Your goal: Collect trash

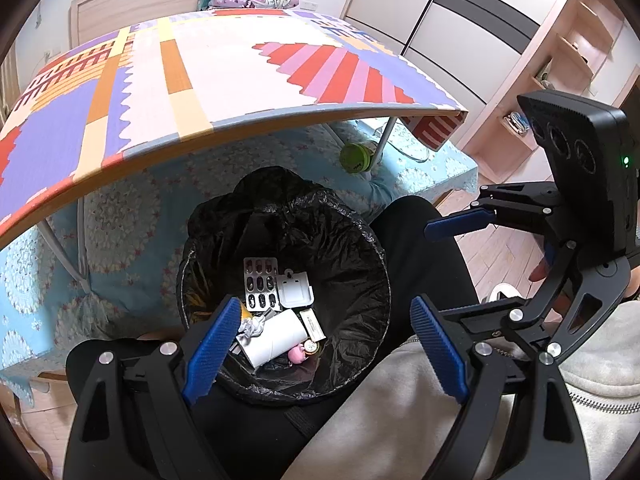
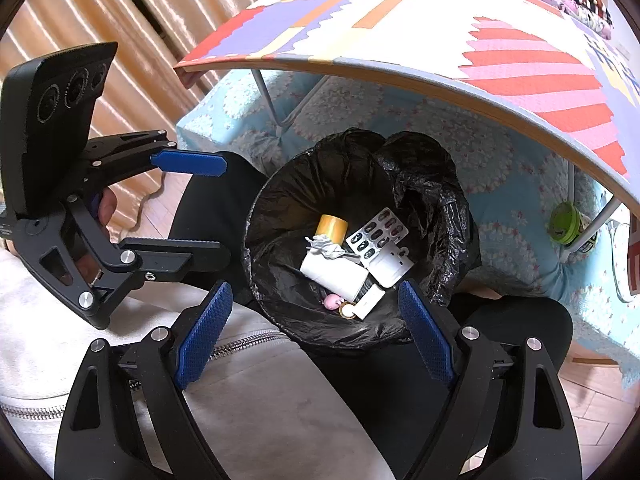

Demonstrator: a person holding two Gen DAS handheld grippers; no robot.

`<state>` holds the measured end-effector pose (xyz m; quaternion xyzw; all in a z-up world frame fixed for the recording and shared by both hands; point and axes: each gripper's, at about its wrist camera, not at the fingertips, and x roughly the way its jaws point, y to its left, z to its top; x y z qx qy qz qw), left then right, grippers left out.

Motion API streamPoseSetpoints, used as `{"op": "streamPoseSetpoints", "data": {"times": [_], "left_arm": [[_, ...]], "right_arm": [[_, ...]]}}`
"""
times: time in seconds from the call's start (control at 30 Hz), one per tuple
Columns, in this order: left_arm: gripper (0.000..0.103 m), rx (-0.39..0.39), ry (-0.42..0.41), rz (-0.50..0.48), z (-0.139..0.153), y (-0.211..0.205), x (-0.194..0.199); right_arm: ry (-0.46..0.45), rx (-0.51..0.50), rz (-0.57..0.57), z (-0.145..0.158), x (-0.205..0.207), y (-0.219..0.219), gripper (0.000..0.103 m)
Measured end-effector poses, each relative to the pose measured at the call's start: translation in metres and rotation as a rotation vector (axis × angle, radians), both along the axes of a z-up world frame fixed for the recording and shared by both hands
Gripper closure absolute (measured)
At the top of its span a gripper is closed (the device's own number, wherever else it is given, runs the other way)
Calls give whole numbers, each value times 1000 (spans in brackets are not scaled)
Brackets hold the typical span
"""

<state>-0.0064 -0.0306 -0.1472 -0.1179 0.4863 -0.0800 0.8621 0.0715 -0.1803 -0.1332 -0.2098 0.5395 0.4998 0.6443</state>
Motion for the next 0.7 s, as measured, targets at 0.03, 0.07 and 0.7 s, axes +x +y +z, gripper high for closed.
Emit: {"op": "streamPoseSetpoints", "data": {"times": [0.03,0.07,0.7], "left_arm": [[20,0,3,0,-1,0,0],[20,-1,5,1,-2,1,0],[20,-5,6,3,-2,2,1]], "right_arm": [[0,-1,-1,0,0,1,18],[0,-1,-2,0,0,1,18],[0,3,0,1,0,2,18]]}}
